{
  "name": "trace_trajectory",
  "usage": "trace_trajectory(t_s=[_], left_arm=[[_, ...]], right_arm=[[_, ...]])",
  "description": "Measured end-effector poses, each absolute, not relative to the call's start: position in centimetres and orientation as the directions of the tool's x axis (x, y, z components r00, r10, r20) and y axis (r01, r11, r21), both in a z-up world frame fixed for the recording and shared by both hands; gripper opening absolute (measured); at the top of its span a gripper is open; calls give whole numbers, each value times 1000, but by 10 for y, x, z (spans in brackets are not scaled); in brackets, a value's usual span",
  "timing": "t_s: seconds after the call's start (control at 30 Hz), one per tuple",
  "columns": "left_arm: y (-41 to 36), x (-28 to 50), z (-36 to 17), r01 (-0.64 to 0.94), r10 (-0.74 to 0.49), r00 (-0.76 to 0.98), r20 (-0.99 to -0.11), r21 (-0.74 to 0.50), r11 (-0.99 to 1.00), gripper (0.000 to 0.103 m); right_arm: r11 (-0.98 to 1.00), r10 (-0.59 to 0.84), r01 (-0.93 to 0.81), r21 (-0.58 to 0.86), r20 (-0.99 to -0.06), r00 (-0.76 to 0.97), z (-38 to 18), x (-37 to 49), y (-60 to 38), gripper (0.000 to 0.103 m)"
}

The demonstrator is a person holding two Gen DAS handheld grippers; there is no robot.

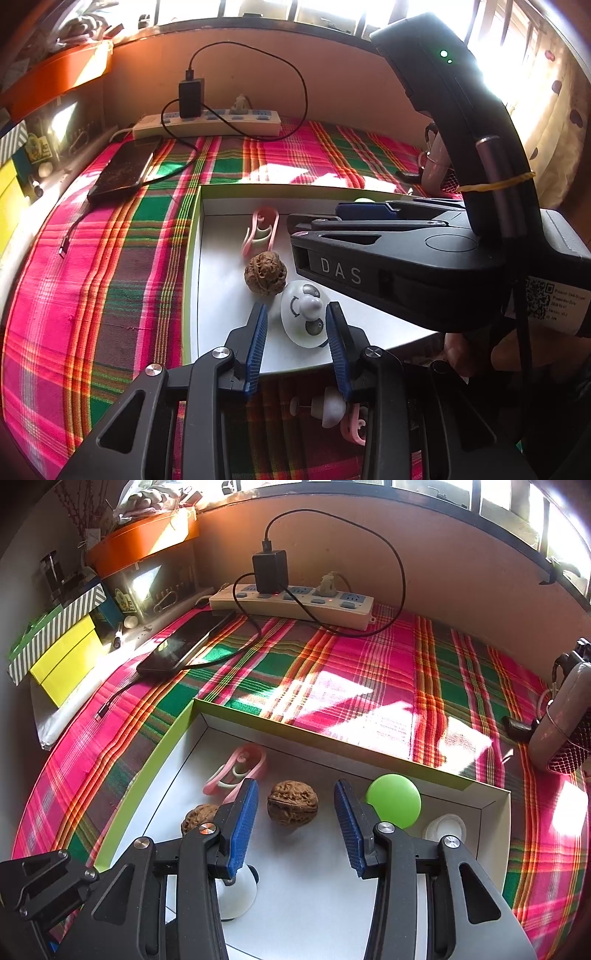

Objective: Organize objects
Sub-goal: 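Lower the panda toy into the box and open the left tool, then withdraw both tools from the box toward the remaining objects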

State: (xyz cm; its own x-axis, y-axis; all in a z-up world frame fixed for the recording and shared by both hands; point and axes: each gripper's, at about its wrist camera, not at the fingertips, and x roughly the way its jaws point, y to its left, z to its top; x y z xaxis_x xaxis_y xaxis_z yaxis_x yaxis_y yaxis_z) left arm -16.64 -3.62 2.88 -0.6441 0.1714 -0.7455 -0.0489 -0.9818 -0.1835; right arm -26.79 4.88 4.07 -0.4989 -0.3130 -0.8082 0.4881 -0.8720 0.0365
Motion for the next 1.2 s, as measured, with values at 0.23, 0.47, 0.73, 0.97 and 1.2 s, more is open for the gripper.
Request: trace_trajectory(t_s=[0.23,0.47,0.73,0.97,1.2], left_arm=[[-37,-155,37,-48,164,-656,-736,-176,-983,31],[-37,-141,49,-55,160,-674,-721,-168,-984,31],[-44,-124,53,-48,166,-681,-713,-182,-982,31],[-50,-110,51,-43,170,-679,-714,-192,-980,31],[-55,-100,41,-41,176,-663,-728,-199,-979,31]], right_arm=[[-880,-322,473,49,-792,-518,51,-256,56,44],[-890,-324,454,48,-765,-556,65,-238,67,44],[-907,-313,418,48,-740,-595,75,-213,88,44],[-923,-296,382,49,-725,-622,76,-189,109,44],[-932,-289,359,57,-716,-635,72,-159,127,44]])
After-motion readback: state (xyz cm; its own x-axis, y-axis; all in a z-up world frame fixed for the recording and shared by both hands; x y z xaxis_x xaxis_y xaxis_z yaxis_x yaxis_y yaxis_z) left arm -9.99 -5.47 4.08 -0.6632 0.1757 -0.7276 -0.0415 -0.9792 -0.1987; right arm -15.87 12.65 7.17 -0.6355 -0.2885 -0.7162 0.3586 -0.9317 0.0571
